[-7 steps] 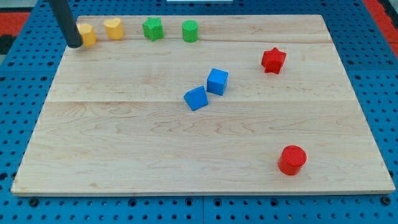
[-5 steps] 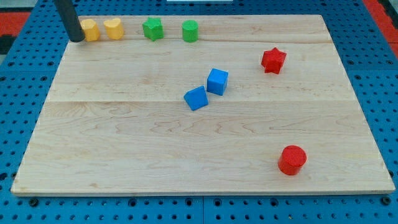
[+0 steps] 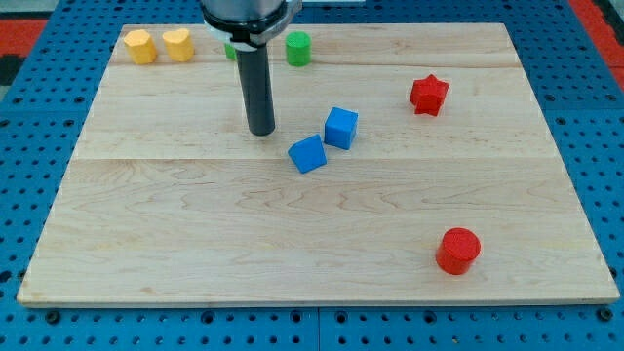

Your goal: Move the blue triangle bottom of the blue cube

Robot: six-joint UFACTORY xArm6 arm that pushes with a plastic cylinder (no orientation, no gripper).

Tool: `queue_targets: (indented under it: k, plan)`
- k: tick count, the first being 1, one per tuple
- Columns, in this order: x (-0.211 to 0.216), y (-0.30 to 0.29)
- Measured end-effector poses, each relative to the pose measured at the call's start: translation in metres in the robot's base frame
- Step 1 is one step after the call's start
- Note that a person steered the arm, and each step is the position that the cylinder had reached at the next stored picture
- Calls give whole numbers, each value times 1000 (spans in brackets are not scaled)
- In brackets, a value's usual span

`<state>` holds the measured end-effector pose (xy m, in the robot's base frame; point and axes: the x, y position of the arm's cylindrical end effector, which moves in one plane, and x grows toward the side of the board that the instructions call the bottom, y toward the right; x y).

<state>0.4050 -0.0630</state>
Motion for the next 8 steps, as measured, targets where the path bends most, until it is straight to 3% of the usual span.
queue_targets:
  k: [3, 8]
  plan:
    - [44, 42]
    - [50, 55]
